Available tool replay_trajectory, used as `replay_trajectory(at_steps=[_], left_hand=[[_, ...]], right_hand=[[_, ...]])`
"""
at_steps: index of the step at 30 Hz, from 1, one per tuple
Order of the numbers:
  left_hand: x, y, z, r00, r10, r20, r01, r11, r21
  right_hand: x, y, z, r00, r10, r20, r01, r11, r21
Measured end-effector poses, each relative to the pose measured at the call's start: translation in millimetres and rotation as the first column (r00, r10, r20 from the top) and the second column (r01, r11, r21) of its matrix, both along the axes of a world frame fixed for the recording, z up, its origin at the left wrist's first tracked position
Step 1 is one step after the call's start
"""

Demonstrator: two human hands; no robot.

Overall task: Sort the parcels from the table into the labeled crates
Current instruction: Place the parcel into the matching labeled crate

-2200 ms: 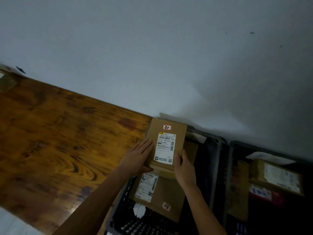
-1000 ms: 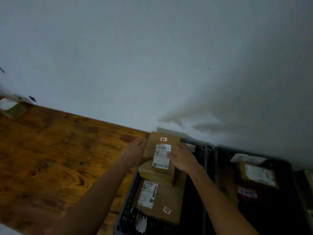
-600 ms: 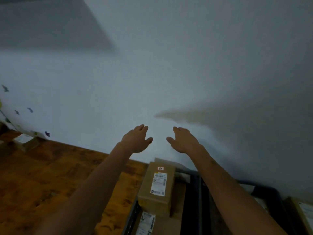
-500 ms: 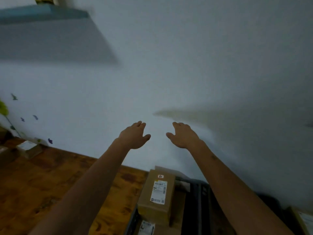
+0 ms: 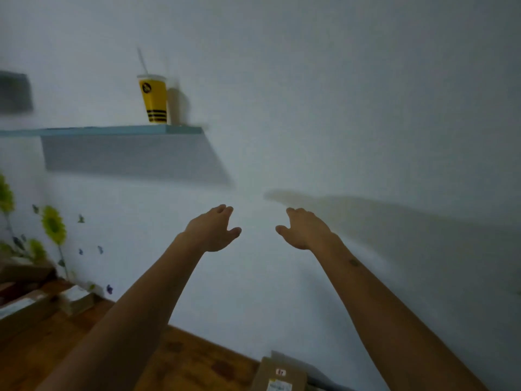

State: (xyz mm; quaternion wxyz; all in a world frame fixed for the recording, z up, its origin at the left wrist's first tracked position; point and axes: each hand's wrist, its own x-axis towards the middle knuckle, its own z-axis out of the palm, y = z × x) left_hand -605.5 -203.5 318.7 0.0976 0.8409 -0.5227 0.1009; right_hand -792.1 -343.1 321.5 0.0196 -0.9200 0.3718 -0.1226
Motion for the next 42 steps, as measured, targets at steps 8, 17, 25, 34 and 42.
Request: replay_trajectory(at_steps=[8,17,25,34,42], left_hand=[[47.7,93.4,37.9,0.99,0.139,0.036,-0.136,0.988,-0.069],[137.4,259.9,45.8,0.948,0.315,0.043,-0.309,0.945,-0.106],[242.3,428.9,44.5,0.866,0.5,0.02,-0.496,0.862,-0.109],[359.6,540.6,16.6,0.774,0.628,-0.076,-0.633,0.77,-0.083],[501.6,575.8,1.0,0.727,0.68,-0.095,-0.686,0.727,-0.041]], right_hand=[[79.2,77.4,42.7,0.984,0.174,0.051,-0.17,0.983,-0.07],[214.6,229.4,51.2,0.932,0.36,0.052,-0.355,0.931,-0.082],[352.2,387.8,49.2,0.825,0.562,0.063,-0.558,0.827,-0.071],[499.2,476.3,28.1,0.744,0.667,0.037,-0.668,0.745,-0.005],[670.3,495.5,-0.5,0.712,0.701,0.039,-0.702,0.712,0.019]])
